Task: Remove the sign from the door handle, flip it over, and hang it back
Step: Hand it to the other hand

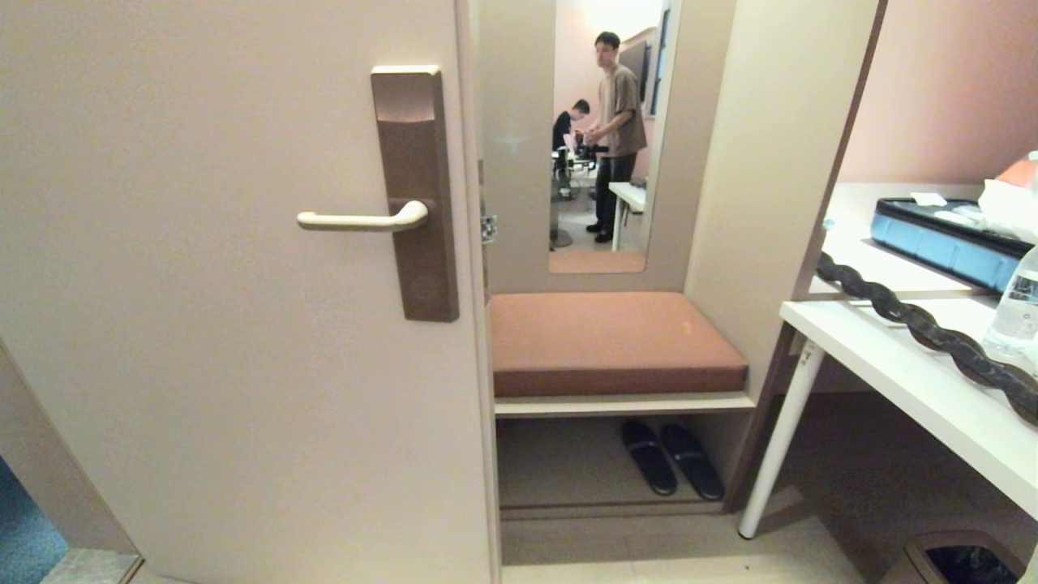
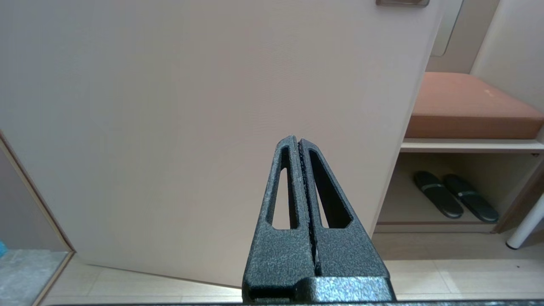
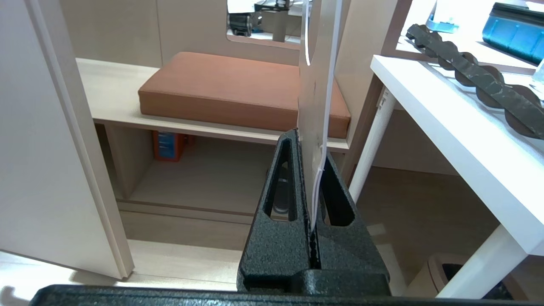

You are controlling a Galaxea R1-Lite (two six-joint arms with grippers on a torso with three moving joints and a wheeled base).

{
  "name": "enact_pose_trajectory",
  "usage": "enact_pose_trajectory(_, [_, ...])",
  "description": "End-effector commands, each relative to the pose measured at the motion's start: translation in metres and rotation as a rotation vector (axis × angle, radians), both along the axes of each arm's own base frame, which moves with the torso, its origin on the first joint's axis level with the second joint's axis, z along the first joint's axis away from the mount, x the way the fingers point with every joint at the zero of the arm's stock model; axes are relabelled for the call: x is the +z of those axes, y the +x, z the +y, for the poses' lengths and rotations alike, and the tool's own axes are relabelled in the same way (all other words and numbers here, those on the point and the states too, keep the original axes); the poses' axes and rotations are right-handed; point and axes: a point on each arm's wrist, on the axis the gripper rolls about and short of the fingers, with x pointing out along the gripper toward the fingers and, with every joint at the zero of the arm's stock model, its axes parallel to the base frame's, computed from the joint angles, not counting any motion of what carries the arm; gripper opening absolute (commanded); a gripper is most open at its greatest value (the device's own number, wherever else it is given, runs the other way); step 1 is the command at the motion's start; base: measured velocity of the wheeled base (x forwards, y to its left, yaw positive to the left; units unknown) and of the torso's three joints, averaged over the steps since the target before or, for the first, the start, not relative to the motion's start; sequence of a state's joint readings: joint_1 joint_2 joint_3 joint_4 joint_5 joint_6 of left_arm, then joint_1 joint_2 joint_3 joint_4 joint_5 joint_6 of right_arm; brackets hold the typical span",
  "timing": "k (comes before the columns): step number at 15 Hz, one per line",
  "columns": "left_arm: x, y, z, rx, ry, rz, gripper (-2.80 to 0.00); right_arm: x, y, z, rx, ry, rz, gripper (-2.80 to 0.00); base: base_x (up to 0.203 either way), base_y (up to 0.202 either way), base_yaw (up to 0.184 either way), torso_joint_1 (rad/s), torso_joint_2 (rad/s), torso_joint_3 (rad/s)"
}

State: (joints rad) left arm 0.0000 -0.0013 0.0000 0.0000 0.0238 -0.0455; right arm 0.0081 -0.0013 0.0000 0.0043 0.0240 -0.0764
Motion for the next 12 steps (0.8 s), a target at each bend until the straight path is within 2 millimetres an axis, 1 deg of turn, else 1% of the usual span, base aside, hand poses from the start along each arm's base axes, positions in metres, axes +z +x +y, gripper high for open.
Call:
enact_pose_trajectory(1, [0.0, 0.0, 0.0, -0.003, 0.009, 0.002, -2.8, 0.0, 0.0, 0.0, 0.002, 0.0, 0.002, -2.8, 0.0, 0.0, 0.0, 0.0, 0.0, 0.0])
enact_pose_trajectory(4, [-0.001, 0.0, 0.0, -0.019, 0.037, 0.009, -2.8, 0.0, 0.0, 0.0, 0.001, -0.002, 0.002, -2.8, 0.0, 0.0, 0.0, 0.0, 0.0, 0.0])
enact_pose_trajectory(7, [0.001, 0.0, -0.001, -0.048, 0.13, 0.005, -2.8, 0.0, 0.0, 0.0, 0.0, -0.003, 0.002, -2.8, 0.0, 0.0, 0.0, 0.0, 0.0, 0.0])
enact_pose_trajectory(9, [0.002, 0.001, -0.001, -0.056, 0.145, 0.016, -2.8, 0.0, 0.0, 0.0, 0.001, -0.002, 0.001, -2.8, 0.0, 0.0, 0.0, 0.0, 0.0, 0.0])
enact_pose_trajectory(10, [0.006, 0.002, -0.001, -0.059, 0.14, 0.028, -2.8, 0.0, 0.0, 0.0, 0.001, -0.002, 0.001, -2.8, 0.0, 0.0, 0.0, 0.0, 0.0, 0.0])
enact_pose_trajectory(12, [0.022, 0.006, -0.002, -0.092, 0.099, 0.057, -2.8, 0.0, 0.0, 0.0, 0.0, 0.0, 0.002, -2.8, 0.0, 0.0, 0.0, 0.0, 0.0, 0.0])
